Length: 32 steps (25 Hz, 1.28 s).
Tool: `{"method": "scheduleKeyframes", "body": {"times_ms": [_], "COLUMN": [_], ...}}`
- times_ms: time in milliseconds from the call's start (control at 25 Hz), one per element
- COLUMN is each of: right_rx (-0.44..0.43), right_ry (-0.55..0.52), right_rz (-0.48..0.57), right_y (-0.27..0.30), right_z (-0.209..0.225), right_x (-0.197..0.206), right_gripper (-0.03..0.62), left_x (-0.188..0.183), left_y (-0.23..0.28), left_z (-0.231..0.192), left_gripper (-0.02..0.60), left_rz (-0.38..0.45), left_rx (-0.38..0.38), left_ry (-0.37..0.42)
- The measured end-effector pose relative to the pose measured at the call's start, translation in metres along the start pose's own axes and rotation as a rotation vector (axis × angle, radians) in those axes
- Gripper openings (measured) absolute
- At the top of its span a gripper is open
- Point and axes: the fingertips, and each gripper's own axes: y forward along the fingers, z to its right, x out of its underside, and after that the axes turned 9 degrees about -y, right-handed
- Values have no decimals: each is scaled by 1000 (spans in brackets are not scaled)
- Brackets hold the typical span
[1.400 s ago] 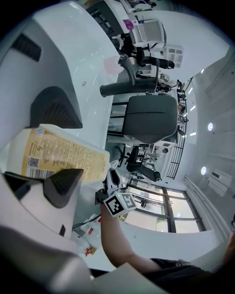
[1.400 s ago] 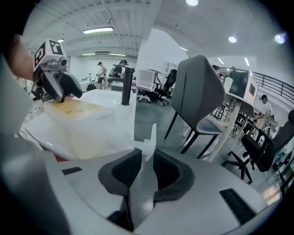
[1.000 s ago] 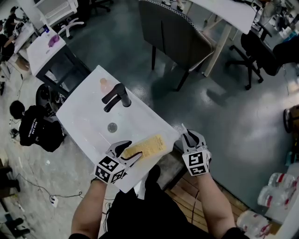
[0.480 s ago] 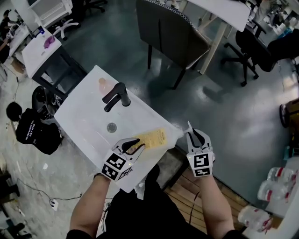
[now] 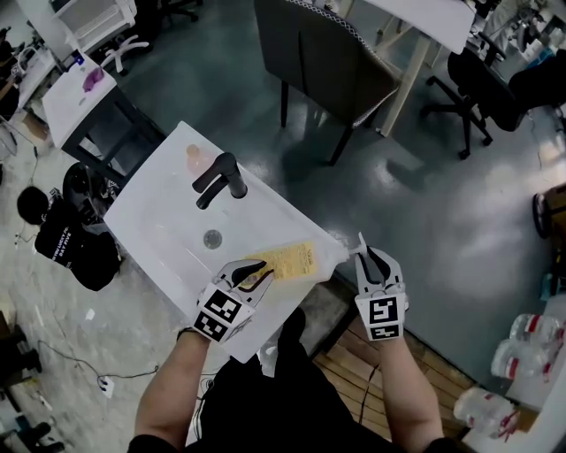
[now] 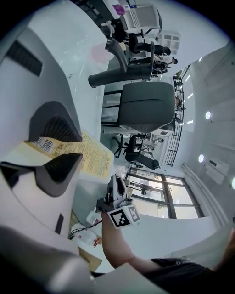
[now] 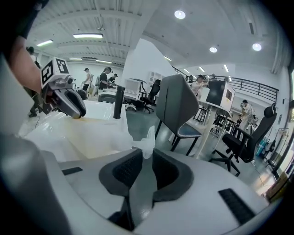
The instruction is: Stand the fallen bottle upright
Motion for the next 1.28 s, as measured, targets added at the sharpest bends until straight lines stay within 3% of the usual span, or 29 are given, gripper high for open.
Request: {"method": "scheduleKeyframes", "body": {"times_ms": [160, 280, 440, 640, 1040, 1240, 1280], "right_rx": [-24, -28, 9, 15, 18, 23, 27], "right_ry": [-22, -22, 4, -53, 132, 297, 315], "right_rz": [25, 25, 20, 9, -126, -144, -144], "right_y": [-5, -6, -1, 17, 33, 35, 35], "right_z": [-15, -32, -47, -87, -146, -166, -169], "right_x": [-12, -21, -42, -76, -57, -53, -53], "right_gripper": [86, 89, 89, 92, 106, 146, 152], "left_x": [9, 17, 29, 56, 81, 83, 85], "left_y": [-2, -4, -11, -16, -38, -48, -49], "left_z": [-10, -21, -35, -65, -117, -128, -128], "left_gripper": [17, 11, 12, 14, 80, 98, 155], "left_rz": [-3, -33, -60, -135, -151, -141, -145], "left_rx": [-33, -49, -3, 19, 59, 101, 117], "left_ry": [-1, 23, 26, 69, 69, 103, 107]}}
